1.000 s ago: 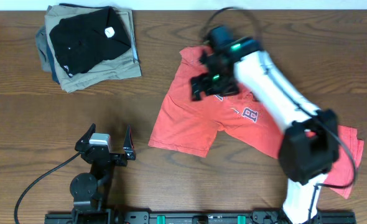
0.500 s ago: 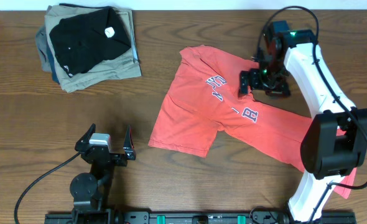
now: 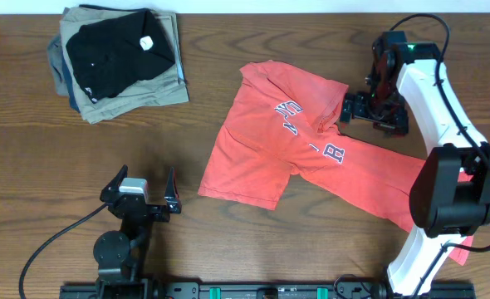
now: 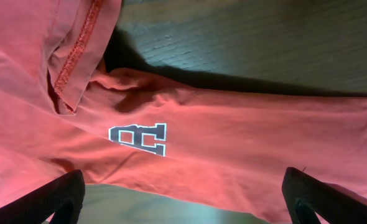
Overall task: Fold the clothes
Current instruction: 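Release the shirt and retract the right gripper to the right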
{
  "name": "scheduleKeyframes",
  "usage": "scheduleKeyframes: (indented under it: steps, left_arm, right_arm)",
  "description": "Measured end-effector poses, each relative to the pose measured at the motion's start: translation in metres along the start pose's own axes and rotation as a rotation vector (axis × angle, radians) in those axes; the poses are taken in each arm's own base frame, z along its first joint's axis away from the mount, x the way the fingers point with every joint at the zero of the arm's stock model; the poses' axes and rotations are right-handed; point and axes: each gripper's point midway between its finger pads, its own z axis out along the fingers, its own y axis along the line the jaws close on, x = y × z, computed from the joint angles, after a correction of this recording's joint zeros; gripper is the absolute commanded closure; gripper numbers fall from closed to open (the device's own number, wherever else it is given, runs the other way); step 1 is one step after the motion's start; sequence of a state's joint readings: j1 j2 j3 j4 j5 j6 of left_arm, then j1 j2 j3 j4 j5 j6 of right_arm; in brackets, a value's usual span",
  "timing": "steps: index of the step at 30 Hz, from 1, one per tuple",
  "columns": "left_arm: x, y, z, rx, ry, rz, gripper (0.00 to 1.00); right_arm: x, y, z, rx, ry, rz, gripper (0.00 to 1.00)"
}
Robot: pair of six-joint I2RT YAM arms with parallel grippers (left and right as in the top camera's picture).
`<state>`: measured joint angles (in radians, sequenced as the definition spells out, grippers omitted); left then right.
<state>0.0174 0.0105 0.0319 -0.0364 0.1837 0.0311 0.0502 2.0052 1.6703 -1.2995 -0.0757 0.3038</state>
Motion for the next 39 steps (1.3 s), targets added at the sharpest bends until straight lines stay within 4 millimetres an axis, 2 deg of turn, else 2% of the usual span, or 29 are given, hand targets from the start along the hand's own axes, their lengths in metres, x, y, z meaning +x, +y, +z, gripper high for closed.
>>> scheduleKeyframes:
  steps: [1,3,5,8,11,12,13,16,19,20,24,28,31,32,34,36,37,39]
  left_arm:
    - [0.0,0.0,0.0,0.0,0.0,0.0,0.02]
    - [0.0,0.0,0.0,0.0,0.0,0.0,0.02]
    - [0.0,0.0,0.0,0.0,0.0,0.0,0.02]
    - [0.0,0.0,0.0,0.0,0.0,0.0,0.02]
    - [0.0,0.0,0.0,0.0,0.0,0.0,0.02]
    - [0.0,0.0,0.0,0.0,0.0,0.0,0.02]
    - [0.0,0.0,0.0,0.0,0.0,0.0,0.02]
    - [0.0,0.0,0.0,0.0,0.0,0.0,0.02]
    - [0.0,0.0,0.0,0.0,0.0,0.0,0.02]
    - [0.0,0.0,0.0,0.0,0.0,0.0,0.02]
    - [0.0,0.0,0.0,0.0,0.0,0.0,0.02]
    - [0.0,0.0,0.0,0.0,0.0,0.0,0.02]
    - [0.0,0.0,0.0,0.0,0.0,0.0,0.02]
    - [0.0,0.0,0.0,0.0,0.0,0.0,0.02]
    - [0.0,0.0,0.0,0.0,0.0,0.0,0.02]
    - [0.0,0.0,0.0,0.0,0.0,0.0,0.02]
    - [0.0,0.0,0.0,0.0,0.0,0.0,0.02]
    - [0.0,0.0,0.0,0.0,0.0,0.0,0.02]
  right_arm:
    - [0.001,0.0,0.002,0.001,0.003,-0.003,0.22]
    - [0.004,-0.002,0.005,0.005,0.017,0.009,0.34]
    - [0.01,-0.005,0.008,0.017,0.038,0.038,0.37]
    - [0.013,-0.009,0.008,0.041,0.05,0.091,0.36]
    - [0.015,-0.022,0.005,0.102,0.046,0.16,0.29]
    - [0.016,-0.028,0.003,0.122,0.041,0.187,0.2]
    - [0.015,-0.036,-0.001,0.14,0.028,0.215,0.01]
    - [0.01,-0.064,-0.017,0.175,-0.026,0.294,0.01]
    - [0.006,-0.104,-0.033,0.206,-0.076,0.402,0.01]
    - [0.005,-0.112,-0.034,0.213,-0.081,0.424,0.01]
    - [0.008,-0.169,-0.039,0.236,-0.082,0.582,0.01]
    - [0.019,-0.226,-0.041,0.243,-0.078,0.746,0.01]
    - [0.028,-0.256,-0.042,0.236,-0.08,0.838,0.01]
    - [0.03,-0.265,-0.042,0.231,-0.083,0.864,0.02]
    - [0.03,-0.278,-0.042,0.212,-0.098,0.891,0.12]
    - [0.027,-0.286,-0.042,0.189,-0.121,0.887,0.33]
    - [0.024,-0.288,-0.042,0.177,-0.133,0.881,0.4]
    - [0.019,-0.291,-0.041,0.158,-0.155,0.871,0.44]
